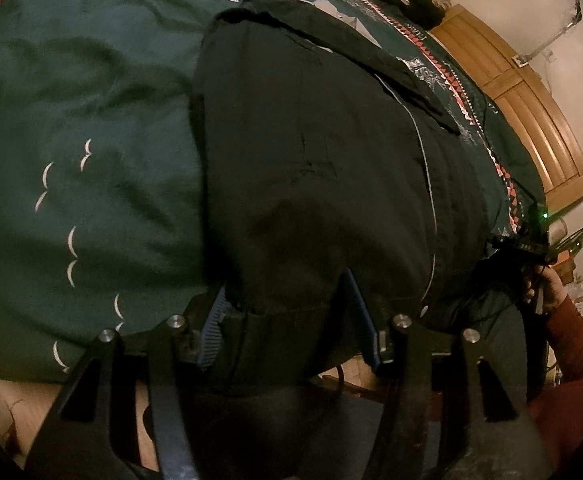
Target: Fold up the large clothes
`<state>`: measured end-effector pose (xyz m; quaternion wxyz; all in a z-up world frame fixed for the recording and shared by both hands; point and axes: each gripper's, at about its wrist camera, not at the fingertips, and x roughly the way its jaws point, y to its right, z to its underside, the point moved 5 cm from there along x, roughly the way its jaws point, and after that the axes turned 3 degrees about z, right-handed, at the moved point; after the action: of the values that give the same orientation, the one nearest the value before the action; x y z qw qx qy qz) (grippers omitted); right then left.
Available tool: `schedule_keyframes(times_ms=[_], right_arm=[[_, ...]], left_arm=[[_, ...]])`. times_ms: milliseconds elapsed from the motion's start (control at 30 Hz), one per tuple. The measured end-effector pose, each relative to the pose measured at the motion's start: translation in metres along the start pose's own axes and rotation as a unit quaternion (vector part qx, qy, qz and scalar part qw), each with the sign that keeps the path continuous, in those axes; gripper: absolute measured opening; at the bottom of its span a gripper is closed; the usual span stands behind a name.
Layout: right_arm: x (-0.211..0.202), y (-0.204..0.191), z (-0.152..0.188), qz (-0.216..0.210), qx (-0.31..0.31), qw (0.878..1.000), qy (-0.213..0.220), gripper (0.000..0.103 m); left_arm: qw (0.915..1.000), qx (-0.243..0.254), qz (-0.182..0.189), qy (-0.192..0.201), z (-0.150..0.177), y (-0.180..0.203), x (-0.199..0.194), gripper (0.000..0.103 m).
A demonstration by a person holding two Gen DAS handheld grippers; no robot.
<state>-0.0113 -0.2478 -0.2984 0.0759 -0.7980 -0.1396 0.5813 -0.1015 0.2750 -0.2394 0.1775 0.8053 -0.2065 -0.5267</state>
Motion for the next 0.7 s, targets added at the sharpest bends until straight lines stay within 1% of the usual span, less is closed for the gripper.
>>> schedule_keyframes(times_ms=[67,133,167,200,233,300,433,467,500,533,567,600,667,700], right_arm=[[0.002,-0.002,-0.001,-0.004,-0.006,1.000,-0.003,0.053],[0.002,-0.008,0.001,-0.019,-0.014,1.000,-0.012,0.054],[0.002,-0.013,0.004,-0.046,-0.018,0.999,-0.023,0.051],[0.003,-0.014,0.006,-0.059,-0.021,0.998,-0.028,0.048],[0.005,-0.017,0.008,-0.067,-0.026,0.997,-0.036,0.047],[0.009,-0.015,0.009,-0.074,-0.027,0.996,-0.040,0.047],[0.016,-0.002,0.002,-0.092,-0.007,0.995,-0.033,0.040],[0.016,0.000,0.001,-0.098,-0.004,0.995,-0.032,0.041],[0.016,0.000,0.003,-0.105,-0.003,0.994,-0.034,0.042],[0.015,-0.002,0.006,-0.119,-0.003,0.992,-0.039,0.040],[0.012,-0.006,0.008,-0.141,-0.001,0.989,-0.040,0.036],[0.008,-0.008,0.012,-0.152,-0.002,0.988,-0.037,0.036],[0.002,-0.007,0.012,-0.183,0.009,0.983,-0.029,0.036],[0.005,-0.005,0.012,-0.184,0.015,0.982,-0.031,0.036]], left_arm=[[1.0000,-0.002,0.003,-0.001,0.000,0.000,0.000,0.055],[1.0000,0.000,0.004,-0.001,0.000,0.001,-0.001,0.055],[1.0000,0.001,0.005,-0.001,0.000,0.001,-0.001,0.054],[1.0000,0.001,0.006,-0.001,0.000,0.001,-0.002,0.054],[1.0000,0.001,0.008,-0.002,0.000,0.000,-0.002,0.054],[1.0000,0.002,0.008,-0.003,0.000,0.000,-0.002,0.053],[0.9999,-0.001,0.013,-0.004,0.000,-0.002,-0.003,0.053],[0.9999,-0.003,0.016,-0.003,0.000,-0.003,-0.003,0.053],[0.9998,-0.004,0.017,-0.003,0.000,-0.003,-0.004,0.051],[0.9998,-0.007,0.019,-0.001,0.000,-0.003,-0.006,0.049],[0.9997,-0.012,0.024,0.001,0.001,-0.005,-0.008,0.046],[0.9995,-0.017,0.028,0.003,0.001,-0.007,-0.009,0.043],[0.9991,-0.024,0.033,0.003,0.002,-0.011,-0.009,0.040],[0.9990,-0.027,0.036,0.002,0.002,-0.013,-0.007,0.040]])
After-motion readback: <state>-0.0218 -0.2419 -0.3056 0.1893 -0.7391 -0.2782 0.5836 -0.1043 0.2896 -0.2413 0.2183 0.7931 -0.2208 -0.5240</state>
